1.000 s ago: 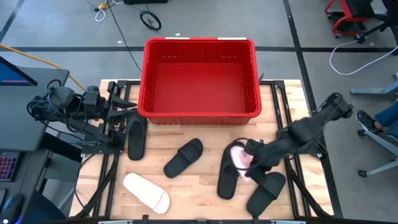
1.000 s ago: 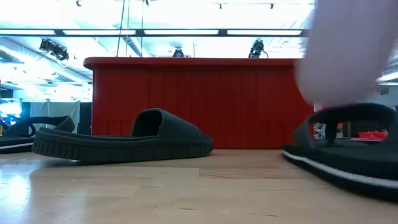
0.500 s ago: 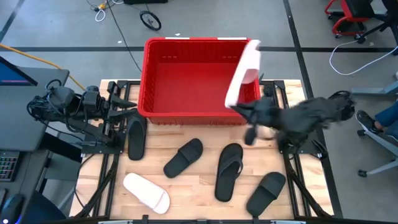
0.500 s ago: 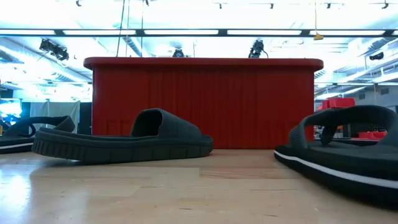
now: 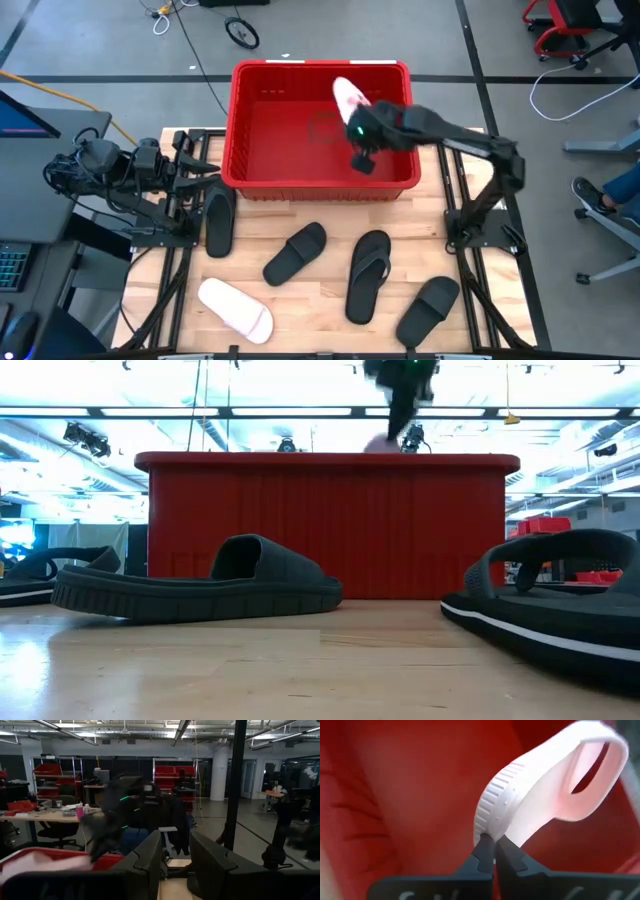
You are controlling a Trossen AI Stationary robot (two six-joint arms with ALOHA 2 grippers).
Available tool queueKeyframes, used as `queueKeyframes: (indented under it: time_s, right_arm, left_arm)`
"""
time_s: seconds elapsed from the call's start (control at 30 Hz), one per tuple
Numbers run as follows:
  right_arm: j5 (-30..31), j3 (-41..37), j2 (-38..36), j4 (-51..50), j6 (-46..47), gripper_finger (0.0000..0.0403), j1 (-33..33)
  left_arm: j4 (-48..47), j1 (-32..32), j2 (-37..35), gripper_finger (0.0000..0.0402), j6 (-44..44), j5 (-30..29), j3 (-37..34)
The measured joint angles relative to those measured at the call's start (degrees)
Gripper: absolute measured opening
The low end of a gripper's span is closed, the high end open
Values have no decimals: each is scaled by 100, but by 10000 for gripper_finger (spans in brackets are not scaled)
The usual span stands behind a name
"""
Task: Pick and place slides into bin
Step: Put the top pink slide into the red bin
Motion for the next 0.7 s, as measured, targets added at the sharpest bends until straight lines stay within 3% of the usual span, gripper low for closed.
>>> queueKeyframes:
  time_s: [0.13, 0.27, 0.57, 0.7]
  right_arm:
    - [-249, -1, 572, -368, 226, 2, -787]
    - [-630, 0, 1097, -372, 43, 2, -1165]
    - [-655, 0, 1978, -449, -351, 2, -1285]
    - [-363, 0, 2181, -771, -170, 2, -1294]
  left_arm:
    - [-2, 0, 41, 107, 2, 2, -4]
    - [-2, 0, 110, 107, 0, 0, -4]
    - [-6, 0, 379, 107, -1, 0, -4]
    - [-2, 0, 493, 107, -1, 0, -4]
